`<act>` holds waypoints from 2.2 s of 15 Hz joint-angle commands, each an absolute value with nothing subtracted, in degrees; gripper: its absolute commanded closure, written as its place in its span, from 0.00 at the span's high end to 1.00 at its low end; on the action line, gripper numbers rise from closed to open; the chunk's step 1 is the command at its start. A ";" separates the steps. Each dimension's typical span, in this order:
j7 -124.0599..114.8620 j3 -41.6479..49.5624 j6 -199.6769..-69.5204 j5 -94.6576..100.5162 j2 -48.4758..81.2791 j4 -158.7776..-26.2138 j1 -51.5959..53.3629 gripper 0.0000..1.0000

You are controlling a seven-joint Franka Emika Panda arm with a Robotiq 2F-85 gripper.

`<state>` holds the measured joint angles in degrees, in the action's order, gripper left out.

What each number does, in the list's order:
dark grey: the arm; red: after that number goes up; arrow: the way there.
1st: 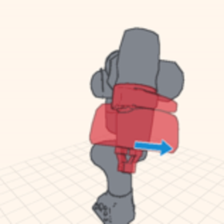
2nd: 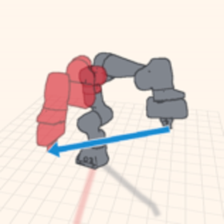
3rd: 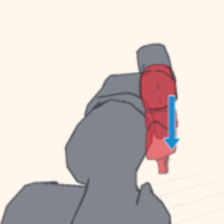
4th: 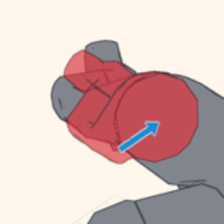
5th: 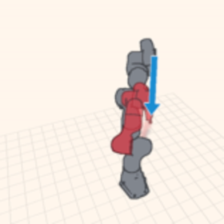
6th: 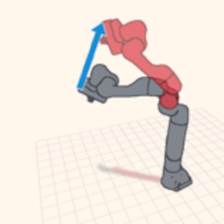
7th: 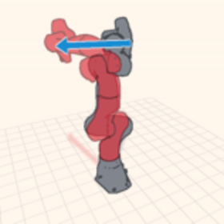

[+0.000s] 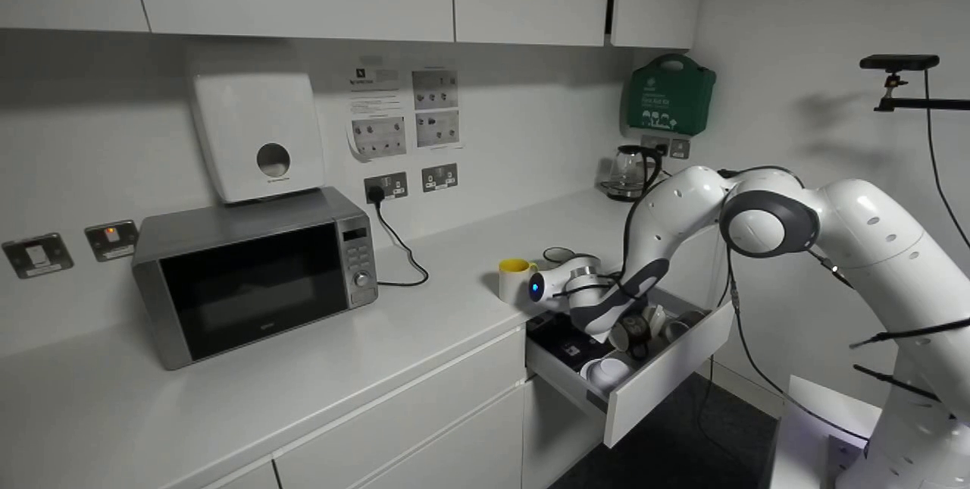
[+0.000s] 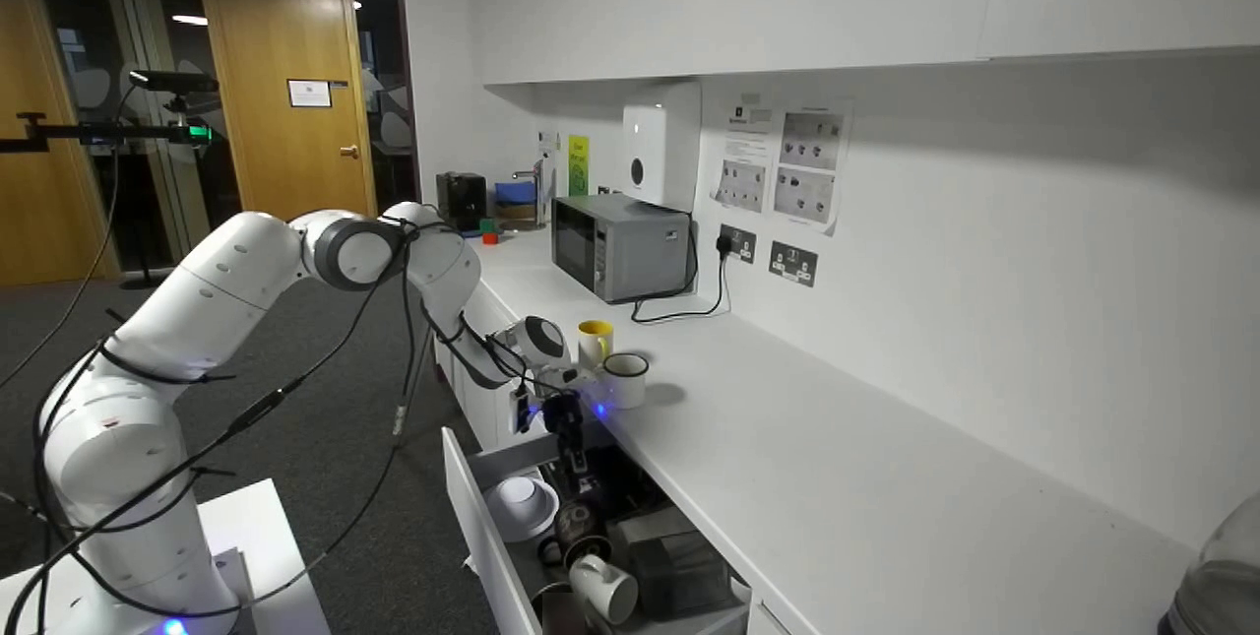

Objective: Take four mugs out of the open drawer

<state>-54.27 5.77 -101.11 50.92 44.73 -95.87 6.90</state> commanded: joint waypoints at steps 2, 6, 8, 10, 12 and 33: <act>-53.15 6.39 -99.42 53.16 45.97 -94.39 7.49 1.00; -53.01 6.33 -99.55 53.56 46.75 -94.49 7.41 1.00; -52.97 6.39 -99.56 53.84 47.10 -94.52 7.37 1.00; -52.94 6.47 -99.52 54.19 47.26 -94.56 7.36 1.00; -52.83 6.52 -99.53 54.76 47.47 -94.65 7.32 1.00; -51.34 7.00 -99.05 56.92 47.95 -94.55 6.95 0.19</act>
